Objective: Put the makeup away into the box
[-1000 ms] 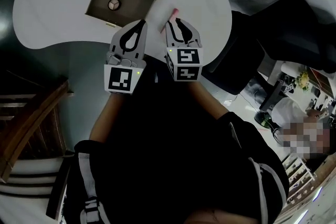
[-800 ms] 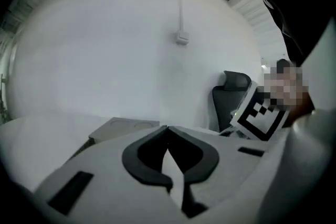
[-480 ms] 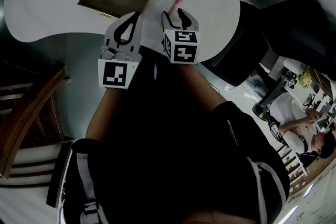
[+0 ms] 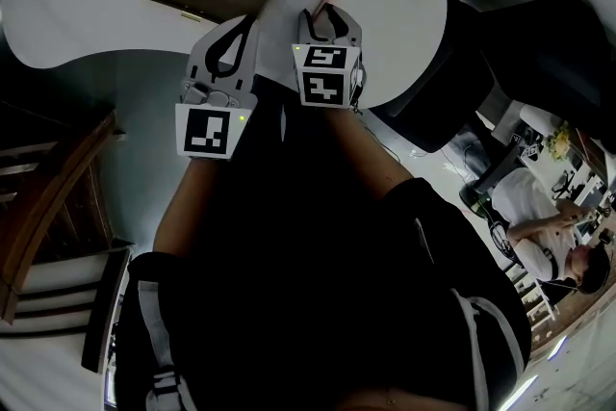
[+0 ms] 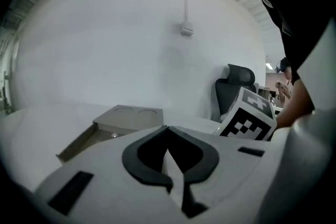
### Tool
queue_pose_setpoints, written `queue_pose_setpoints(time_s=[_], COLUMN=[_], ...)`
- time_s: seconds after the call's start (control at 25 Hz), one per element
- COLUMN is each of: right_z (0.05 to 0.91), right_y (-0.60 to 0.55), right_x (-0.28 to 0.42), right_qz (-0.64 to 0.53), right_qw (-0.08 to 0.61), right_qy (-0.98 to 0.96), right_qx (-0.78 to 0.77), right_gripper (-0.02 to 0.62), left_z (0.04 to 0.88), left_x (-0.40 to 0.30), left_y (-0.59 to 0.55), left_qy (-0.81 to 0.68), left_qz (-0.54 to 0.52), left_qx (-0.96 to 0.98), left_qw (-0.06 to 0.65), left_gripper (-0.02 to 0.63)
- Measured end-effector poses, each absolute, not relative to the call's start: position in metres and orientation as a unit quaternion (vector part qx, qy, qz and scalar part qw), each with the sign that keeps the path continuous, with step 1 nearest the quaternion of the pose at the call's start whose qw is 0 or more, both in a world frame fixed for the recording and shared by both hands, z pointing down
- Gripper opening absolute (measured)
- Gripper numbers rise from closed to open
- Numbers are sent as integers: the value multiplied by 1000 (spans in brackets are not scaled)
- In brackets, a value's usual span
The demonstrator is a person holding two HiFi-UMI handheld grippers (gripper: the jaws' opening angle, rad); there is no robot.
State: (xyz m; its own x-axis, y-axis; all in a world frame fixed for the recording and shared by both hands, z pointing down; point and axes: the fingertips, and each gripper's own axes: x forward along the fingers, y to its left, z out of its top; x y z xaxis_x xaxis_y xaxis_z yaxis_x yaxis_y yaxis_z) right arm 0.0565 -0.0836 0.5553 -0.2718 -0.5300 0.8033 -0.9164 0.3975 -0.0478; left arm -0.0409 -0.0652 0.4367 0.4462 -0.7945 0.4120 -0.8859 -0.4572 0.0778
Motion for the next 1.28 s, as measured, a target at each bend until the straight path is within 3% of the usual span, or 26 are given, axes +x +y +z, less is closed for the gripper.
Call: queue_pose_setpoints(time_s=[0.28, 0.84, 1.28], right_z=[555, 498, 440], right_y=[-82, -88, -98], right_x=[67, 66, 24], right_qz=[245, 222, 192], right_qw=[365, 309, 266], right_qy=[-756, -783, -823], right_qx=[485, 493, 464], right_gripper=[67, 64, 64], left_z=[434, 417, 401], left_x=[-41, -44, -70], left_y=[-63, -61, -59], left_qy=[-502, -521, -558], left_qz=[161, 132, 106], left_qx=[838, 833, 814], left_qw=[141, 131, 121], left_gripper=[8, 8, 8])
